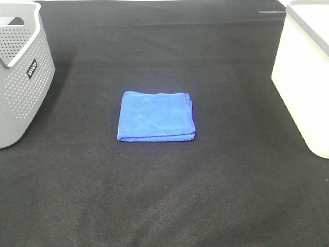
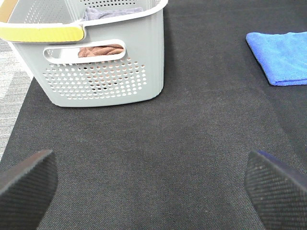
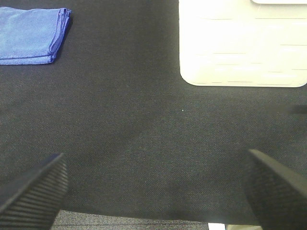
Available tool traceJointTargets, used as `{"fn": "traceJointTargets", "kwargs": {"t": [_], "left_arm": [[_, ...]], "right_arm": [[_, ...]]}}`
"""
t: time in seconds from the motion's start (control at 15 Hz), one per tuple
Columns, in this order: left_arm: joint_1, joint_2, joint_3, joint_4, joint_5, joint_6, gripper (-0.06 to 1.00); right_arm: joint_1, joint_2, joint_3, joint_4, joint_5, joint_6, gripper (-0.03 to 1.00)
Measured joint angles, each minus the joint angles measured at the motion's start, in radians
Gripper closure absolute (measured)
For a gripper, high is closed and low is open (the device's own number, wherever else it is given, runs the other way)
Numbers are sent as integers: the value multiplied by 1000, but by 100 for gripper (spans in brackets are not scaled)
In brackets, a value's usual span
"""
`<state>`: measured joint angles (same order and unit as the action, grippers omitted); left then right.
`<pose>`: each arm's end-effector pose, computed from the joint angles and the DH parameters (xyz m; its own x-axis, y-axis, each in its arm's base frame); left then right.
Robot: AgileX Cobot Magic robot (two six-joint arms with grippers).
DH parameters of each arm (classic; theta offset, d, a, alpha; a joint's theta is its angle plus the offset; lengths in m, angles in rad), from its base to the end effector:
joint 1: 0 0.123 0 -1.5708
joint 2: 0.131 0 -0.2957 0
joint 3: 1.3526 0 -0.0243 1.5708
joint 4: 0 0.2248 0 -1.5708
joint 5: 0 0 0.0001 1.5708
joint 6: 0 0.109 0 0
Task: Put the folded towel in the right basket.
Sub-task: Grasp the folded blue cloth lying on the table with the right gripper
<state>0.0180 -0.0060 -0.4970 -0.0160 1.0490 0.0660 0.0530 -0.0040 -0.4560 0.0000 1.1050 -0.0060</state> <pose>-0.0224 -0.0019 0.2568 -0.4423 0.0500 -0.8955 0.0201 0.9987 0.0459 -0.0215 -0.0011 0.2404 -0.5283 -0.0340 -0.8484 -0.0561 0.9984 -0.0051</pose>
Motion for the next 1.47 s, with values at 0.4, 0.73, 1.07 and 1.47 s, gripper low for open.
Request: {"fn": "traceJointTargets", "kwargs": {"t": [0.4, 0.73, 1.07, 1.47], "left_arm": [[0, 0, 0, 0, 0, 0, -4], [0, 0, 0, 0, 0, 0, -4], [0, 0, 0, 0, 0, 0, -4], [0, 0, 0, 0, 0, 0, -4]], "right_arm": [[0, 0, 0, 0, 0, 0, 2], [0, 0, 0, 0, 0, 0, 2], [0, 0, 0, 0, 0, 0, 2], [0, 0, 0, 0, 0, 0, 2]]}}
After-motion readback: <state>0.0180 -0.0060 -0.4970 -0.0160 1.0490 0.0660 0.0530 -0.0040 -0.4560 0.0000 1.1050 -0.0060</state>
